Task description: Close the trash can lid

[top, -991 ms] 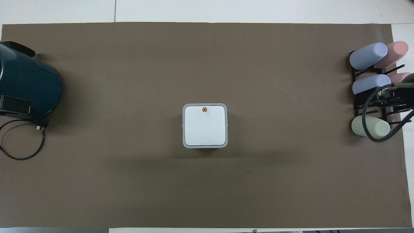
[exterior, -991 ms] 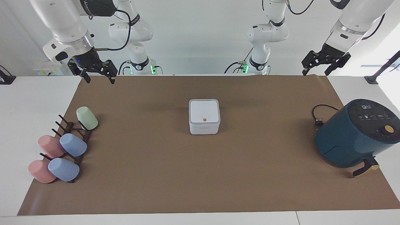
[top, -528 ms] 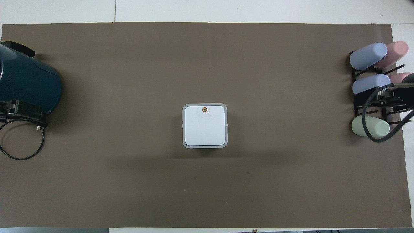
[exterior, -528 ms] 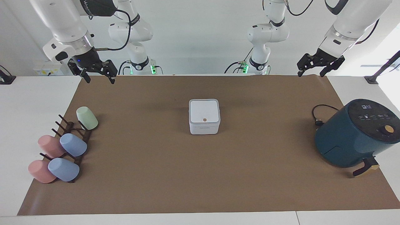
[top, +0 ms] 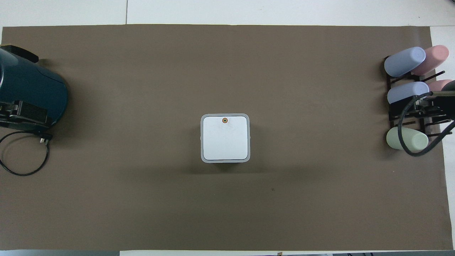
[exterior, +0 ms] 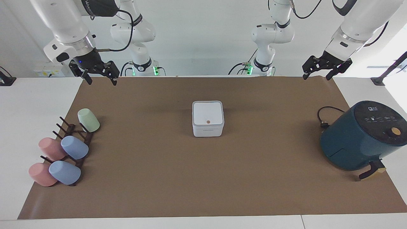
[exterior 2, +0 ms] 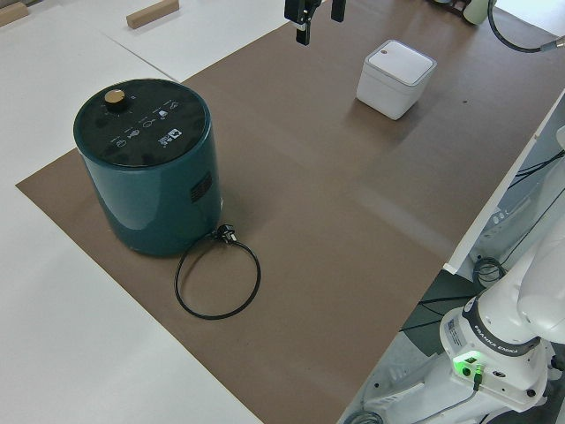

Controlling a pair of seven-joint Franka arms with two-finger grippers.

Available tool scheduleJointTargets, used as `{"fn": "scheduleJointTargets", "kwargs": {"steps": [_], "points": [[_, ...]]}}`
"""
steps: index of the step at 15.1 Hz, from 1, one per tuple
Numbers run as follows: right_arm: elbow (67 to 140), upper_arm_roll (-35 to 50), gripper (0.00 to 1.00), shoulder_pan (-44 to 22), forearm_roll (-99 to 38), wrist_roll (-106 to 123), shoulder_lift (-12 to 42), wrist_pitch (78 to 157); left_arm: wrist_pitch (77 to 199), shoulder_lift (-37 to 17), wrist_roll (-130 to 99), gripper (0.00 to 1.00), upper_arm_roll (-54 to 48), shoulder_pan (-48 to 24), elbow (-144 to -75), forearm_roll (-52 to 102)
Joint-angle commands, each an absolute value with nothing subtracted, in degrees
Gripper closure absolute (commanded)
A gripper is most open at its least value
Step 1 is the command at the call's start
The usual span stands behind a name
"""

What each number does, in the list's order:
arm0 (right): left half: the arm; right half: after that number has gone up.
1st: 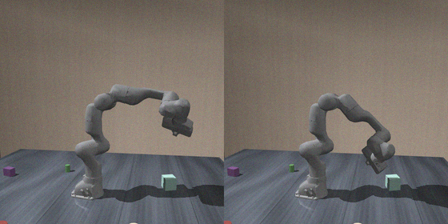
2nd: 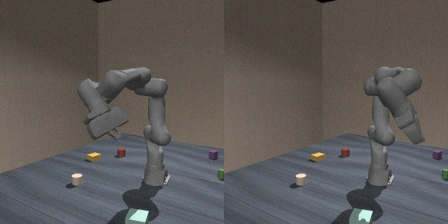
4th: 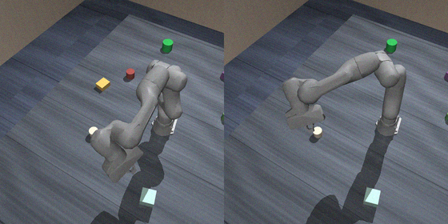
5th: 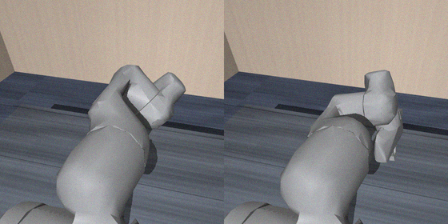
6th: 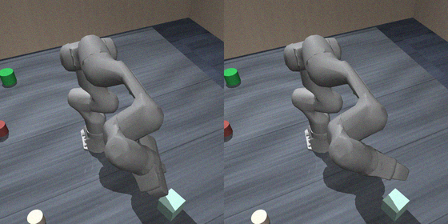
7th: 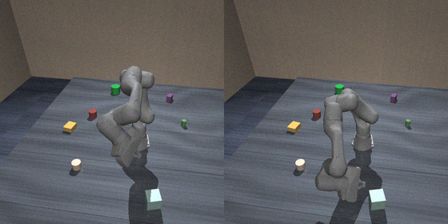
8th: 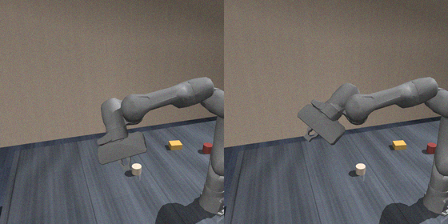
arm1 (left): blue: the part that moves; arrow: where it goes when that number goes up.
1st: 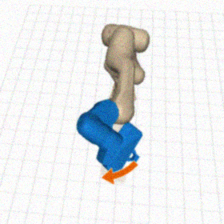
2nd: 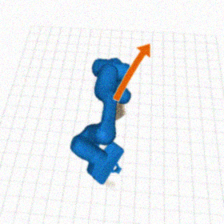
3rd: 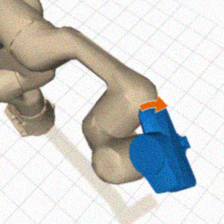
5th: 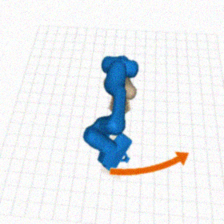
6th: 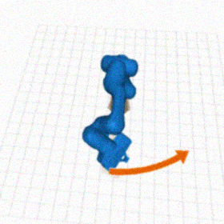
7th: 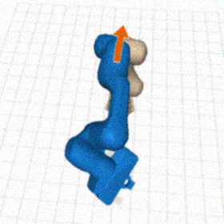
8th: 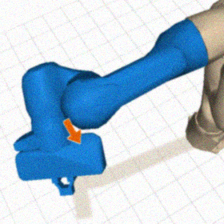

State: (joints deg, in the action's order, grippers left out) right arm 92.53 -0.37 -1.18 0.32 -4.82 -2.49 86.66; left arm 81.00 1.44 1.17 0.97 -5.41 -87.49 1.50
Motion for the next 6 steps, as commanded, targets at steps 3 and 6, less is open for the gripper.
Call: {"fn": "scheduleJointTargets", "kwargs": {"steps": [3,6], "points": [[92.20,0.35,0.00,-0.18,-0.79,-5.10,-2.37,86.04,79.89,1.23,0.44,0.00,1.14,-5.80,-86.57,0.97],[92.20,0.35,0.00,-0.18,-0.79,-5.10,-2.37,86.04,79.89,1.23,0.44,0.00,0.97,-5.71,-86.48,0.97]]}}
